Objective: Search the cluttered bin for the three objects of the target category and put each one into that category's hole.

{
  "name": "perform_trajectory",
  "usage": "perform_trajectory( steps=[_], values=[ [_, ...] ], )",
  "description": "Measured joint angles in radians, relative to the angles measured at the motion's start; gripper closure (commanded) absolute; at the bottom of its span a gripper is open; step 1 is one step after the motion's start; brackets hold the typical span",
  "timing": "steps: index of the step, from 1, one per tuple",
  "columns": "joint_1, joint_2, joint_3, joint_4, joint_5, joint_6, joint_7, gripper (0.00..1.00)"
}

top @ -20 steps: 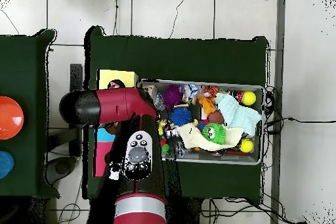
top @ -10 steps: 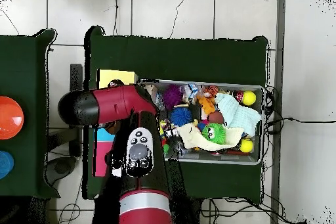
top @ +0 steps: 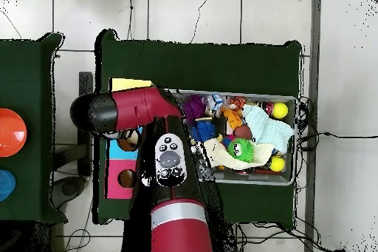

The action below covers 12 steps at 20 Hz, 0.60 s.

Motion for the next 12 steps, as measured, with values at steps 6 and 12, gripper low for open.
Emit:
perform_trajectory(
  steps=[6,12],
  values=[
    [-0.026,0.029,0.035,-0.057,-0.003,0.105,0.0,1.0],
    [-0.038,0.07,0.066,-0.143,-0.029,0.233,-0.007,1.0]
  ],
)
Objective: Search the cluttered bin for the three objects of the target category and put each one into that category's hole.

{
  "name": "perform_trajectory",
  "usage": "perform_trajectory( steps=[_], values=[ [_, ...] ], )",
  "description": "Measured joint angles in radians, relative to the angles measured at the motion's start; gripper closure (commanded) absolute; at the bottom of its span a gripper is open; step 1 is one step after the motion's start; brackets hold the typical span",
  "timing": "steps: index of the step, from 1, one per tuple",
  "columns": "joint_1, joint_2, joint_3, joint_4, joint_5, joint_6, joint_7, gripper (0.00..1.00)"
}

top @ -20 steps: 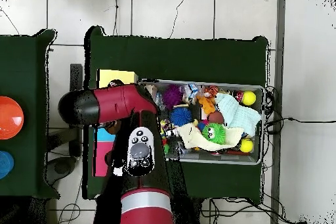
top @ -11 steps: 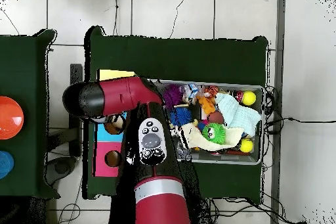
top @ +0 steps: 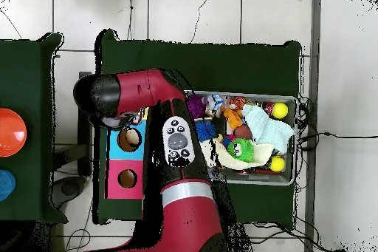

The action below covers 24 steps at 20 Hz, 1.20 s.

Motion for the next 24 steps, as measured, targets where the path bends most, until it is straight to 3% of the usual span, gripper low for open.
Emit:
perform_trajectory(
  steps=[5,12,24],
  values=[
    [0.0,0.009,0.017,-0.041,-0.047,0.022,-0.005,1.0],
    [-0.005,0.032,0.022,-0.124,-0.144,-0.073,-0.006,1.0],
    [-0.002,0.005,0.024,-0.128,-0.158,-0.032,-0.006,1.0]
  ],
)
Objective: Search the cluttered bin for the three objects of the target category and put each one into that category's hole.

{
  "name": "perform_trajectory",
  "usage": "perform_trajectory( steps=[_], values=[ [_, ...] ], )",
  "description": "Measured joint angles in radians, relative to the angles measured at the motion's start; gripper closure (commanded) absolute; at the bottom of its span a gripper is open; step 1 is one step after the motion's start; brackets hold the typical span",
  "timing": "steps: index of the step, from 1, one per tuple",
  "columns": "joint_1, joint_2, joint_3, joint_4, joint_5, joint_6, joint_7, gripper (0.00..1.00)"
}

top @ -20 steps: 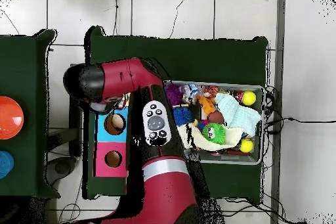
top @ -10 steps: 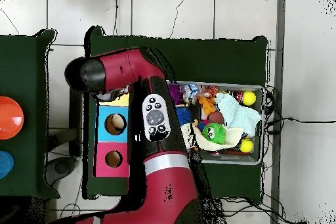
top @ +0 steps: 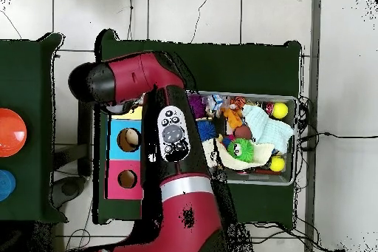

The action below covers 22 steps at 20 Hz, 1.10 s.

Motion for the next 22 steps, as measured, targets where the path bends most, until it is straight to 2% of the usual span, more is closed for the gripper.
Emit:
perform_trajectory(
  steps=[7,12,17,22],
  values=[
    [-0.021,-0.05,0.0,0.01,0.002,-0.018,0.0,1.0],
    [-0.03,-0.093,-0.011,0.098,0.001,-0.212,0.0,1.0],
    [-0.027,-0.101,-0.025,0.168,0.0,-0.39,0.0,1.0],
    [-0.016,-0.098,-0.04,0.191,0.0,-0.42,0.0,1.0]
  ],
)
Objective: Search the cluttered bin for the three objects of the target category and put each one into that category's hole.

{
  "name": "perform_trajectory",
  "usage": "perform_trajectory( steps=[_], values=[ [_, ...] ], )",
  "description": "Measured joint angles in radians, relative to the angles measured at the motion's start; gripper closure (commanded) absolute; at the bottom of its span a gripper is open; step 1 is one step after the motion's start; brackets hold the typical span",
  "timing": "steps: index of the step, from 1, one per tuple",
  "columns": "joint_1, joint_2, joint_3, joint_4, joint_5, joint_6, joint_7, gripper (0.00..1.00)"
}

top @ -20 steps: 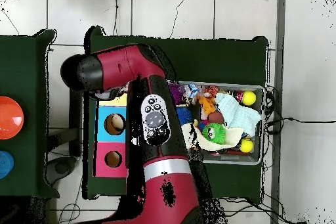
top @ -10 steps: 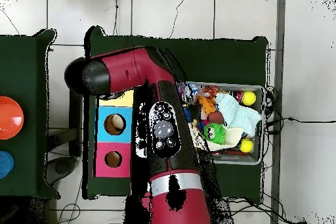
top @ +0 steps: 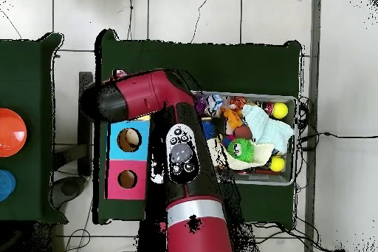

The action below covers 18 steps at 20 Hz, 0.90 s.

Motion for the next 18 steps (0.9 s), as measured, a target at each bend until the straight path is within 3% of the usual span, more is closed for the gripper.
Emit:
perform_trajectory(
  steps=[3,10,18],
  values=[
    [0.007,0.0,-0.008,0.014,0.009,0.0,0.0,1.0],
    [0.008,-0.007,-0.014,0.125,0.13,0.0,0.0,1.0],
    [0.03,-0.031,-0.061,0.195,0.19,-0.045,0.0,1.0]
  ],
)
